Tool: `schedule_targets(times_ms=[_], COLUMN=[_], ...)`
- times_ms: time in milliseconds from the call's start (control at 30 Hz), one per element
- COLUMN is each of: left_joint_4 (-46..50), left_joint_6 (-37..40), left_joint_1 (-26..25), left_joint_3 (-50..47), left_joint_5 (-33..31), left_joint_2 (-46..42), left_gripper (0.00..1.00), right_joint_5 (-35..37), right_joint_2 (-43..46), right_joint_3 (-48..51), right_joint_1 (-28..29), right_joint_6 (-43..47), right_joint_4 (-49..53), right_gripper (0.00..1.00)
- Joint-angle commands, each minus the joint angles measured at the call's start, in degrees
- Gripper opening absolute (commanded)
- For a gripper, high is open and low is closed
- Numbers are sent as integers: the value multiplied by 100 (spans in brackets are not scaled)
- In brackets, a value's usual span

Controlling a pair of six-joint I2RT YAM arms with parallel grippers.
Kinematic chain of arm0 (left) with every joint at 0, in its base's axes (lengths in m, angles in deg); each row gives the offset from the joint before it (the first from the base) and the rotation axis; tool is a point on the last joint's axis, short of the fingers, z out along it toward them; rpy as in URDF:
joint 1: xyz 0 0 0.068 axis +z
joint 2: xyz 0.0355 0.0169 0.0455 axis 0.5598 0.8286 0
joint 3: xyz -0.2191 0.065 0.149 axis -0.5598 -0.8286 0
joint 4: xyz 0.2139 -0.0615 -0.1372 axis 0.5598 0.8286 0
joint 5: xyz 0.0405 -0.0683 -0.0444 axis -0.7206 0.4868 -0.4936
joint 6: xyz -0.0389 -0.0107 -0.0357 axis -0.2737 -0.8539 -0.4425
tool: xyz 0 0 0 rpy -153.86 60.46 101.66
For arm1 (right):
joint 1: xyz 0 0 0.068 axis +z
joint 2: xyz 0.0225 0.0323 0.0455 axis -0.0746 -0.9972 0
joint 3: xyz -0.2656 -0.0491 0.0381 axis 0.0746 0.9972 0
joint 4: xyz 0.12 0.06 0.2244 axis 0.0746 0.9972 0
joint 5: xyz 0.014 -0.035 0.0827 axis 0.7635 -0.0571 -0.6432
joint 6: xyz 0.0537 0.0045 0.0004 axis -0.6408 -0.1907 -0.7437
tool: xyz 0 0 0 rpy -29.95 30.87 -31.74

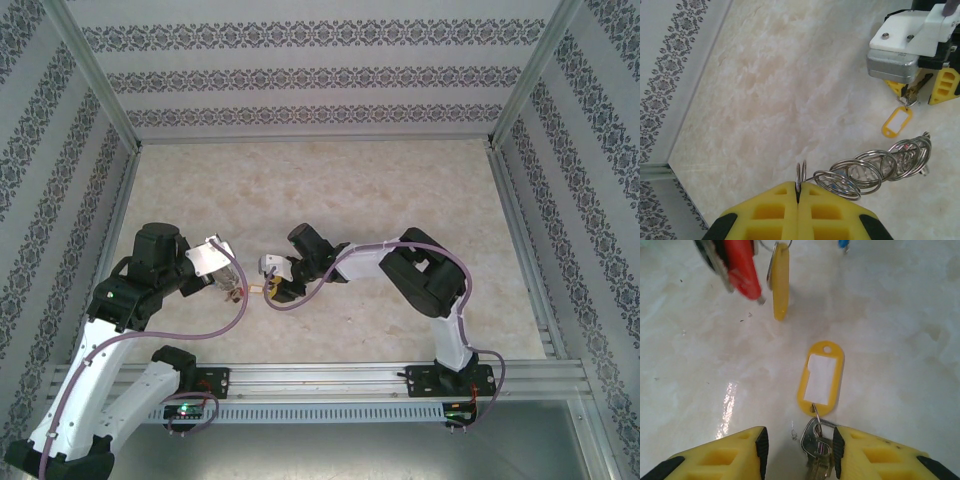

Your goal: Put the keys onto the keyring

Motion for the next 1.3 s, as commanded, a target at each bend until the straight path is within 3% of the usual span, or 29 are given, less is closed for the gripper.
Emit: schedule_targets(times_ms=[0, 167, 500, 667, 833, 900, 1133, 1267], left_joint_4=[2, 8, 38, 35, 65, 108, 25, -74], left_joint_6=[-137, -157, -170, -167, -167, -157, -32, 548], left_joint_1=[80, 81, 80, 80, 81, 82, 84, 78], left_joint_3=[153, 103, 132, 148, 154, 177, 181, 33], left_joint_5=[121, 147, 244, 264, 386, 583, 1569, 2838], left_joint_2=[-81, -117, -91, -91, -82, -59, 82, -5], left_gripper=[0, 0, 0, 0, 0, 0, 0, 0], right_joint_5=[-227, -249, -207, -257, -333, -328, 7, 478], right_joint_2=[-114, -220, -311, -290, -182, -131, 525, 1217], right_joint_3=[-155, -251, -239, -207, -112, -119, 464, 989], right_joint_1=[40, 42, 43, 41, 43, 41, 31, -50], right_joint_6=[-143, -180, -268, -243, -225, -220, -453, -830], right_joint_4=[-64, -13, -82, -115, -238, -199, -869, -1065], right_gripper=[35, 28, 29, 12, 5, 1, 0, 0])
